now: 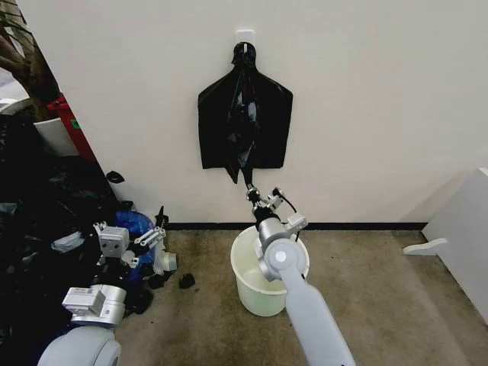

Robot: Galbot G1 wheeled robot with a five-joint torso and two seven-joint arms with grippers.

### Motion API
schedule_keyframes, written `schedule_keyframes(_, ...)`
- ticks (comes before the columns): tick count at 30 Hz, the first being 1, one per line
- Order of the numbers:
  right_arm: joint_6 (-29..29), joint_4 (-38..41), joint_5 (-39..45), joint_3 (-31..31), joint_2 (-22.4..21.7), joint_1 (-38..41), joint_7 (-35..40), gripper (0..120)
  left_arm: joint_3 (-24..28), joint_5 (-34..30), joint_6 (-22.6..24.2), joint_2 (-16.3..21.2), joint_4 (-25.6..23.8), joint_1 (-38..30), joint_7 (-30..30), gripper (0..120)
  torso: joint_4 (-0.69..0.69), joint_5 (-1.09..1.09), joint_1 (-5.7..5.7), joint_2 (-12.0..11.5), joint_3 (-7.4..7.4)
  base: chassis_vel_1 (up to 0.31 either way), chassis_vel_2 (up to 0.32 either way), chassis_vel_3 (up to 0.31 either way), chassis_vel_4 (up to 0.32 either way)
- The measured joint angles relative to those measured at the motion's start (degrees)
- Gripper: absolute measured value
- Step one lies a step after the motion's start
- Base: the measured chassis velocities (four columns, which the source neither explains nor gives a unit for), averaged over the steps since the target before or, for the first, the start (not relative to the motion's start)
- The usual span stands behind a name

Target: Place the garbage bag over the trash bin.

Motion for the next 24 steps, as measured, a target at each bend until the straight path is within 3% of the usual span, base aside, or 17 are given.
schedule_keyframes(7, 0.7, 0.5, -2.0, -0.6, 0.0, -1.0, 0.9, 0, 0.0, 0.0, -0.2, 0.2, 0.0, 0.0, 0.1, 100, -0.01, 0.00, 0.00, 0.0, 0.00, 0.000, 0.000, 0.000, 0.000)
schedule_keyframes(16, 0.3, 6.0, -3.9, -2.7, 0.0, 4.5, 5.6, 0, 0.1, 0.0, -0.4, 0.9, 0.0, -0.2, 0.1, 100, 0.00, 0.00, 0.00, 0.0, 0.00, 0.000, 0.000, 0.000, 0.000)
schedule_keyframes(20, -0.4, 7.3, -5.1, -3.8, 0.0, 5.5, 6.7, 0, 0.3, -0.5, -0.1, 2.5, 0.5, -1.1, 0.1, 100, 0.01, -0.01, 0.00, 0.0, 0.00, 0.000, 0.000, 0.000, 0.000)
schedule_keyframes(24, -0.8, 7.0, -7.3, -4.9, 0.0, 5.5, 6.9, 0, 0.8, -4.4, 1.4, 8.0, 1.1, -4.3, 0.1, 100, 0.00, -0.03, 0.00, 0.0, 0.00, 0.000, 0.000, 0.000, 0.000)
